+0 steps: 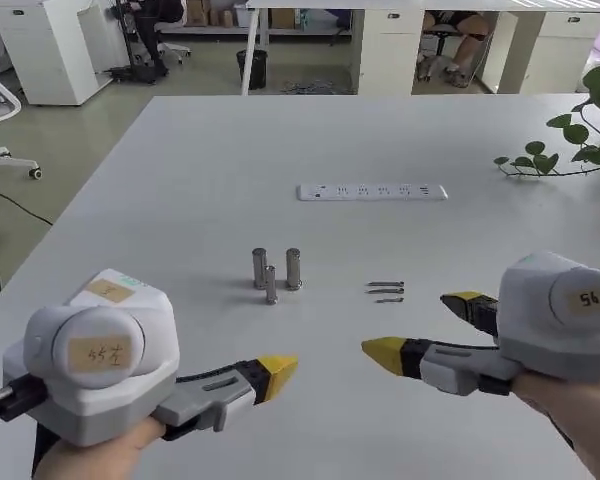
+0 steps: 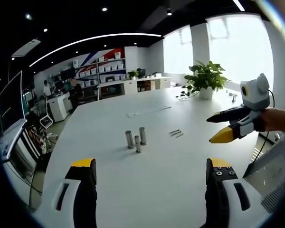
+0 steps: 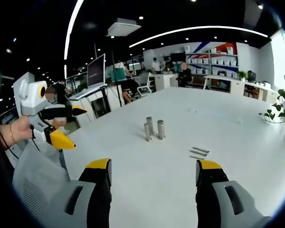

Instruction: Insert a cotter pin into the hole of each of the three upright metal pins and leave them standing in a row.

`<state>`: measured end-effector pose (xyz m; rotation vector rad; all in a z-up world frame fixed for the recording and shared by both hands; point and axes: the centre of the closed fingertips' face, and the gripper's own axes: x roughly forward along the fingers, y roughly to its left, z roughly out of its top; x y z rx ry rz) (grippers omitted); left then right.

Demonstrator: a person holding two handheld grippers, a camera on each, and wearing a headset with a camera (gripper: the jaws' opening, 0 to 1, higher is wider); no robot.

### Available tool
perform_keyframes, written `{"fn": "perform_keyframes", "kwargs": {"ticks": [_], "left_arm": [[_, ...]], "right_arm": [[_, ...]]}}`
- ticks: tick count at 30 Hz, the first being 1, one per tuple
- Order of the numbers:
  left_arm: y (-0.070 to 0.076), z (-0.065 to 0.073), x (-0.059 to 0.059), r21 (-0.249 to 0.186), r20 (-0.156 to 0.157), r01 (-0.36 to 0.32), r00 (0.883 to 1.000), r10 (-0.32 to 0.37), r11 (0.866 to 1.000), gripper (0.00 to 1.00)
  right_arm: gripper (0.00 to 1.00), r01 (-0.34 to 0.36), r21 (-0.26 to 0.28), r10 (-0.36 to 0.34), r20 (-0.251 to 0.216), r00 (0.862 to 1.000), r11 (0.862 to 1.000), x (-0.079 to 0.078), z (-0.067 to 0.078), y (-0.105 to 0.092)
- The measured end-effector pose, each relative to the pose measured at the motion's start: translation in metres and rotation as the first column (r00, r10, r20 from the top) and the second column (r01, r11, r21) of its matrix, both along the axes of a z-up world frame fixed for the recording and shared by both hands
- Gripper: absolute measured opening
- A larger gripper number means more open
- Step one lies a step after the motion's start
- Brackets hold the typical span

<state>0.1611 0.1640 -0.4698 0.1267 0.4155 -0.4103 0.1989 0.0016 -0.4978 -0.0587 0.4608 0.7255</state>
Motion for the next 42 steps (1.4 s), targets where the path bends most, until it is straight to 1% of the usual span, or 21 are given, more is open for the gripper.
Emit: {"fn": "perform_keyframes", "kwargs": {"ticks": [1,4,7,12,14,16,18,20,22,24,27,31,34,35,38,42], "left_arm": [[0.0,0.0,0.0,-0.002,-0.003,0.001,1.0,-0.001,1.0,0.97],[-0.002,0.002,0.0,-0.01,0.004,0.003,1.0,-0.003,1.0,0.98],[-0.002,0.003,0.0,-0.009,0.008,0.004,1.0,-0.004,1.0,0.99],[-0.005,0.004,0.002,-0.014,0.012,0.008,1.0,-0.008,1.0,0.99],[-0.005,0.005,0.003,-0.015,0.017,0.007,1.0,-0.007,1.0,0.99],[-0.004,0.005,0.003,-0.015,0.019,0.005,1.0,-0.005,1.0,0.99],[-0.003,0.006,0.004,-0.018,0.03,0.003,1.0,-0.002,1.0,0.99],[-0.002,0.004,0.005,-0.016,0.031,0.0,1.0,0.0,1.0,0.99],[-0.001,0.003,0.006,-0.015,0.035,0.0,0.999,0.0,1.0,0.98],[-0.001,0.002,0.007,-0.015,0.037,0.001,0.999,-0.001,1.0,0.98],[0.0,0.001,0.009,-0.018,0.041,0.004,0.999,-0.003,1.0,0.98],[0.002,-0.001,0.013,-0.044,0.05,0.001,0.999,0.001,0.999,0.97],[0.003,-0.006,0.015,-0.034,0.04,0.001,0.999,0.0,0.999,0.96],[0.003,-0.007,0.015,-0.033,0.042,0.002,0.999,-0.001,0.999,0.96],[0.002,-0.009,0.016,-0.039,0.04,0.009,0.999,-0.007,0.999,0.96],[0.001,-0.013,0.016,-0.042,0.034,0.016,0.999,-0.015,0.999,0.96]], "right_arm": [[0.67,-0.012,0.006,0.012,0.009,1.0,1.0,0.002,0.002,0.005],[0.61,-0.037,0.001,0.037,0.026,0.999,0.999,0.009,0.004,0.013],[0.55,-0.076,0.005,0.076,0.046,0.996,0.997,0.017,0.007,0.026],[0.48,-0.121,0.017,0.119,0.065,0.991,0.993,0.029,0.007,0.043],[0.45,-0.14,0.024,0.138,0.066,0.988,0.99,0.034,0.006,0.052],[0.42,-0.152,0.026,0.15,0.064,0.987,0.988,0.041,0.003,0.059],[0.39,-0.162,0.025,0.16,0.059,0.985,0.986,0.046,-0.001,0.064],[0.35,-0.166,0.023,0.165,0.046,0.985,0.986,0.052,-0.007,0.07],[0.32,-0.168,0.028,0.167,0.047,0.985,0.985,0.058,-0.011,0.075],[0.29,-0.172,0.041,0.171,0.041,0.984,0.984,0.064,-0.015,0.082],[0.27,-0.184,0.039,0.182,0.043,0.982,0.982,0.069,-0.02,0.091],[0.23,-0.196,0.049,0.194,0.042,0.98,0.979,0.079,-0.029,0.103],[0.21,-0.203,0.045,0.201,0.046,0.978,0.978,0.085,-0.037,0.111],[0.2,-0.206,0.046,0.204,0.045,0.978,0.977,0.086,-0.038,0.114],[0.18,-0.213,0.039,0.211,0.045,0.976,0.976,0.091,-0.045,0.121],[0.17,-0.203,0.048,0.201,0.048,0.978,0.978,0.101,-0.05,0.129]]}}
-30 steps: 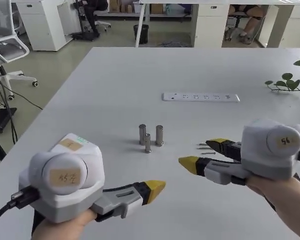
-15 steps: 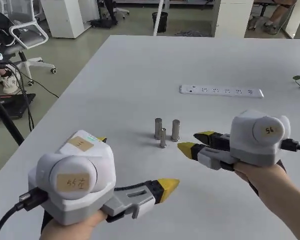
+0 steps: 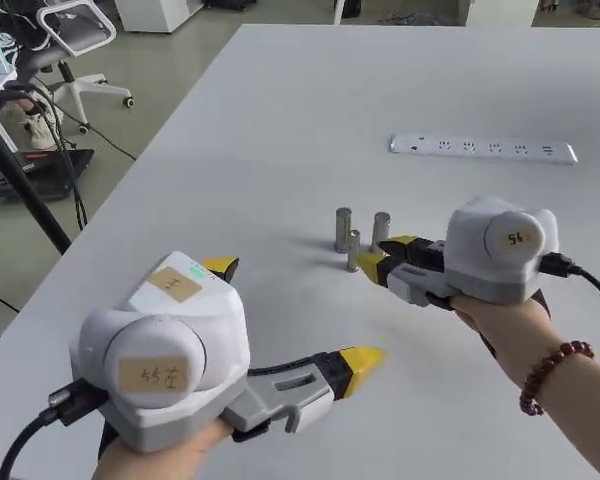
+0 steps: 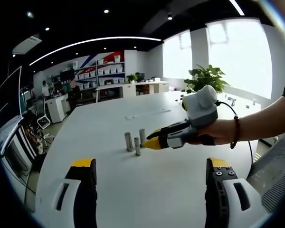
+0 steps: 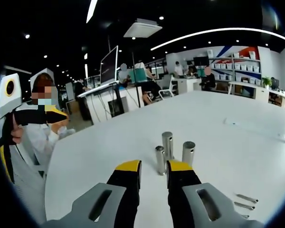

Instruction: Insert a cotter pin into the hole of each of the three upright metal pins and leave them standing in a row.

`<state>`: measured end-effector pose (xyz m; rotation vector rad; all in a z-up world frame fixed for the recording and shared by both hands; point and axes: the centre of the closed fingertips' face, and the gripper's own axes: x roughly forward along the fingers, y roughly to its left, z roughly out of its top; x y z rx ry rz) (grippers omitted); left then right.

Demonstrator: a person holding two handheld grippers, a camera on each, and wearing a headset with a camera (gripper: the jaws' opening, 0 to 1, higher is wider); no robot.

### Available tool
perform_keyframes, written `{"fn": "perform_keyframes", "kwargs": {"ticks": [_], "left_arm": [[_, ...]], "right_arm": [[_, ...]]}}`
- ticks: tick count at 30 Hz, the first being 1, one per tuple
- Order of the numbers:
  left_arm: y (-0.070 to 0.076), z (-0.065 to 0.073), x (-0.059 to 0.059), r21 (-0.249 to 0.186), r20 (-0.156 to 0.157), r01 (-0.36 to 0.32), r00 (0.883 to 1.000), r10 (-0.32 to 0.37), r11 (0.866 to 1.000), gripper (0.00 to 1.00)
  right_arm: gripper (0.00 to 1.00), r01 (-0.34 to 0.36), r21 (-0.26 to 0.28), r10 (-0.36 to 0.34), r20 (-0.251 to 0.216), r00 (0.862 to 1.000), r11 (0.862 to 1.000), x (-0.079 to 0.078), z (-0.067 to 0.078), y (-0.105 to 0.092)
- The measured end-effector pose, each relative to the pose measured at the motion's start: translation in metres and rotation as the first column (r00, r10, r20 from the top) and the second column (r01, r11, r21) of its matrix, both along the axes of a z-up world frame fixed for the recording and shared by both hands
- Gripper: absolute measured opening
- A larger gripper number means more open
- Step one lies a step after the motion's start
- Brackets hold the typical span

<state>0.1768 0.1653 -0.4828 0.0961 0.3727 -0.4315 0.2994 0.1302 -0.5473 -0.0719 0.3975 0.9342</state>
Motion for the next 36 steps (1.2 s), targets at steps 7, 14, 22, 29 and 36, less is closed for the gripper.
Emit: {"fn": "perform_keyframes", "kwargs": {"ticks": [7,14,22,29,36], "left_arm": [[0.002,-0.006,0.002,-0.005,-0.017,0.005,1.0,-0.005,1.0,0.95],[0.006,-0.011,0.005,-0.005,-0.031,0.002,1.0,-0.003,1.0,0.94],[0.007,-0.014,0.006,-0.002,-0.043,-0.002,0.999,0.002,1.0,0.94],[0.008,-0.015,0.005,0.007,-0.053,-0.003,0.999,0.004,1.0,0.93],[0.009,-0.016,0.003,0.01,-0.058,-0.009,0.998,0.01,1.0,0.93]], "right_arm": [[0.15,0.032,0.017,-0.031,-0.035,0.999,0.999,0.011,-0.013,0.011],[0.12,0.042,-0.001,-0.042,-0.032,0.999,0.999,0.021,-0.02,0.017],[0.08,0.052,-0.011,-0.053,-0.053,0.997,0.999,0.022,-0.028,0.018],[0.06,0.055,-0.018,-0.056,-0.049,0.997,0.998,0.024,-0.028,0.019],[0.05,0.052,-0.03,-0.053,-0.042,0.998,0.998,0.026,-0.029,0.018]]}}
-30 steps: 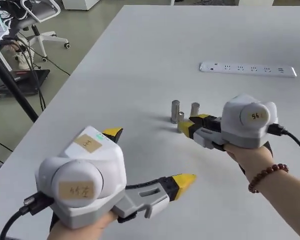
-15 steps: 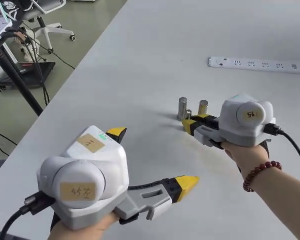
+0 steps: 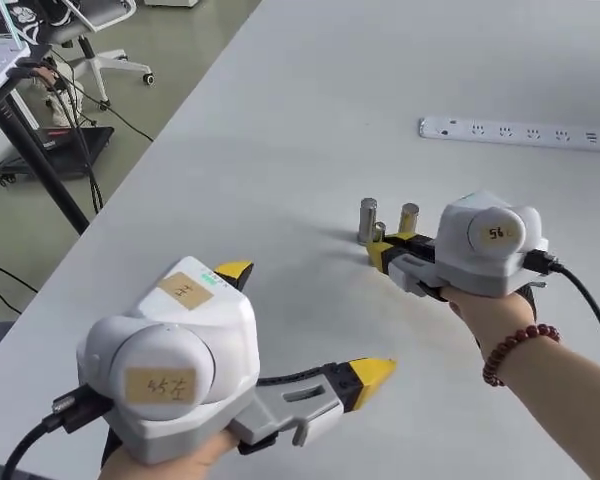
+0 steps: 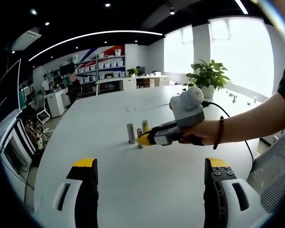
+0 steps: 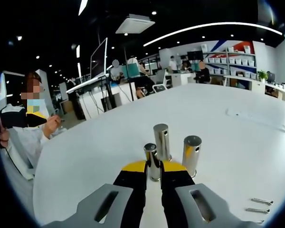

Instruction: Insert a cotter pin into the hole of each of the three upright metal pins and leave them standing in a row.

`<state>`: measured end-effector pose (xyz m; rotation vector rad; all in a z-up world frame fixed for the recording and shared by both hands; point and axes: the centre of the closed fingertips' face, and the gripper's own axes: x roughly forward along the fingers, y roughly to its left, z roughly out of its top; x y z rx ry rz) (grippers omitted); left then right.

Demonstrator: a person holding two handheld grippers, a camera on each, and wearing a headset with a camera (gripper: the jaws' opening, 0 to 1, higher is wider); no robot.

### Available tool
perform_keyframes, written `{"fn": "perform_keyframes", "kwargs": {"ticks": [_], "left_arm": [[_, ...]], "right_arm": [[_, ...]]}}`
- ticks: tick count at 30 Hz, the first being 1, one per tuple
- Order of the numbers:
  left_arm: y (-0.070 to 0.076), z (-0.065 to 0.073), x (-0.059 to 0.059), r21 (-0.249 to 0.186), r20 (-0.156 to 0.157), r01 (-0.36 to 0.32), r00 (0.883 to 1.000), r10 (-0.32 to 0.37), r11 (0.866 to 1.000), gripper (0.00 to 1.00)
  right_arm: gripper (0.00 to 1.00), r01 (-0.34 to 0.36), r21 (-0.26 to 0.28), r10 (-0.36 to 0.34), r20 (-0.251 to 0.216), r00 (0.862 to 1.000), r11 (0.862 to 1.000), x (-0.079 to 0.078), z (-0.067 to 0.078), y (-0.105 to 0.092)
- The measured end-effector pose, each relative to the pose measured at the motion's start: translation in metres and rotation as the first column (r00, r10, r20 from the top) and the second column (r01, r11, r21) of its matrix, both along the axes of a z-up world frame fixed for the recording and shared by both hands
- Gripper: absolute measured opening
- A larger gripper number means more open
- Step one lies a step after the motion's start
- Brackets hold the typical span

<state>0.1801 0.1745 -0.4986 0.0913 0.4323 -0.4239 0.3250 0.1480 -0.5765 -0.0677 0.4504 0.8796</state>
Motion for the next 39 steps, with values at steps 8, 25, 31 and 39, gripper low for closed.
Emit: {"fn": "perform_keyframes", "kwargs": {"ticks": [8,25,31,39], "left_arm": [[-0.003,0.002,-0.002,-0.004,0.001,0.0,1.0,0.0,1.0,0.92],[-0.003,0.005,-0.006,-0.02,0.013,0.006,1.0,-0.005,1.0,0.92],[-0.006,0.006,-0.009,-0.032,0.023,0.014,1.0,-0.013,0.999,0.92],[-0.011,0.007,-0.013,-0.022,0.024,0.038,0.999,-0.038,0.999,0.91]], "right_arm": [[0.05,-0.024,-0.035,0.025,0.017,1.0,0.999,-0.004,0.0,-0.006],[0.04,0.011,-0.144,-0.002,0.063,0.998,0.989,-0.015,-0.001,-0.029],[0.04,0.043,-0.168,-0.033,0.066,0.997,0.985,-0.024,0.0,-0.04],[0.04,0.099,-0.167,-0.09,0.061,0.994,0.981,-0.035,0.005,-0.053]]}}
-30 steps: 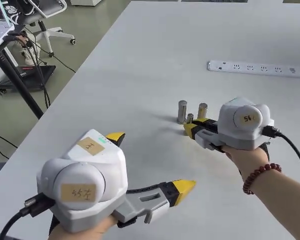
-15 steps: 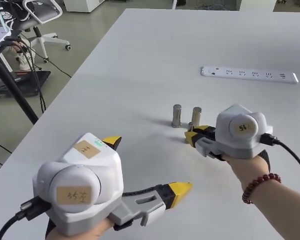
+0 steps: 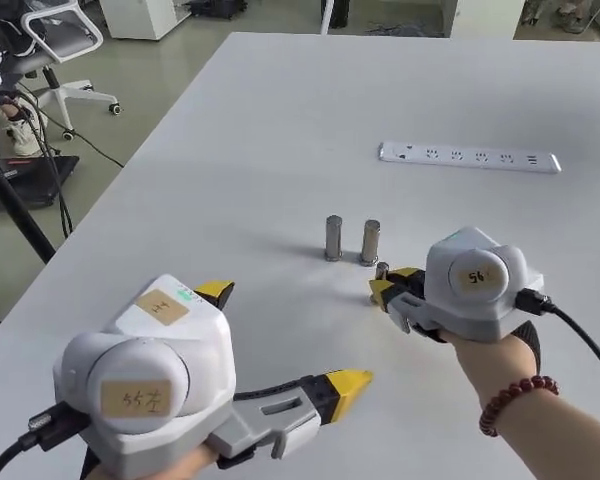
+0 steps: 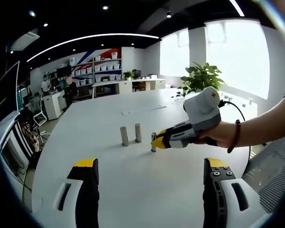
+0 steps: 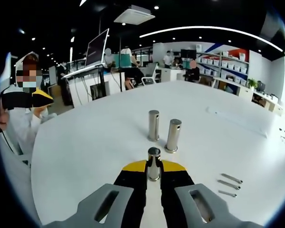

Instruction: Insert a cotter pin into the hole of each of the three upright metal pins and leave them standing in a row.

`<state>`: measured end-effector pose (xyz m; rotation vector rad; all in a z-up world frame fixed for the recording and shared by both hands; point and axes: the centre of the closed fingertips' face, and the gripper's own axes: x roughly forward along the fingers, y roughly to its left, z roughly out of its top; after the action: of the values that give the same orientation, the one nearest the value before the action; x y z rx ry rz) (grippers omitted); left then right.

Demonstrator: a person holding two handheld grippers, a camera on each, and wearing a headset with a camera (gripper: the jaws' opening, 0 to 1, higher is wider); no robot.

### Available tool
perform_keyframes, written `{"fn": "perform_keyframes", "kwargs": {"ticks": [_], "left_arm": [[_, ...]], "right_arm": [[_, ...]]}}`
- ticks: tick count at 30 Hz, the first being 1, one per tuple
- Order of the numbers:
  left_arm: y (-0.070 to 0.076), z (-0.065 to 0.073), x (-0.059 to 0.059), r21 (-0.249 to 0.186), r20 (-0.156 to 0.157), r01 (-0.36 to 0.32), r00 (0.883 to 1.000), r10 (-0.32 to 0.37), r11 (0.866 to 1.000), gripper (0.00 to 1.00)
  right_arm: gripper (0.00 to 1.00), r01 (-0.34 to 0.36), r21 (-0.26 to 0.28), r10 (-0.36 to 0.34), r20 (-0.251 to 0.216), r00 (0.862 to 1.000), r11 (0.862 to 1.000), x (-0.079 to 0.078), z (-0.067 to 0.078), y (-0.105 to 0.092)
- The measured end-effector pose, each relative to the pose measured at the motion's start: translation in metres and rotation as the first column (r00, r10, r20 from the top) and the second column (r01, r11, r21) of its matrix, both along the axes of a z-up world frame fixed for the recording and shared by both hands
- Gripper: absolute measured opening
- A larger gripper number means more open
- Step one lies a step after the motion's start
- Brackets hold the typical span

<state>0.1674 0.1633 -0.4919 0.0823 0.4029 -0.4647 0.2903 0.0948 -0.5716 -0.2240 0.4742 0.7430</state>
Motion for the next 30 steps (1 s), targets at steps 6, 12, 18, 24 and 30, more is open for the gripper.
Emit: {"fn": "perform_keyframes", "kwargs": {"ticks": [6,12,18,24,30], "left_arm": [[-0.006,-0.001,-0.001,0.009,0.003,0.02,1.0,-0.02,1.0,0.91],[-0.008,-0.001,-0.001,0.019,0.006,0.029,1.0,-0.029,0.999,0.9],[-0.01,0.001,-0.001,0.018,0.009,0.034,0.999,-0.034,0.999,0.9],[-0.01,0.001,-0.002,0.023,0.007,0.035,0.999,-0.035,0.999,0.9],[-0.011,0.0,-0.003,0.028,0.003,0.039,0.999,-0.039,0.999,0.9]], "right_arm": [[0.04,0.046,0.003,-0.046,-0.031,0.998,0.999,-0.006,-0.004,-0.01],[0.04,0.07,-0.001,-0.07,-0.04,0.997,0.998,-0.008,-0.005,-0.016],[0.04,0.076,-0.003,-0.076,-0.033,0.997,0.997,-0.008,-0.005,-0.017],[0.05,0.076,0.004,-0.075,-0.032,0.997,0.997,-0.008,-0.005,-0.017],[0.05,0.078,0.011,-0.078,-0.033,0.996,0.997,-0.009,-0.005,-0.017]]}}
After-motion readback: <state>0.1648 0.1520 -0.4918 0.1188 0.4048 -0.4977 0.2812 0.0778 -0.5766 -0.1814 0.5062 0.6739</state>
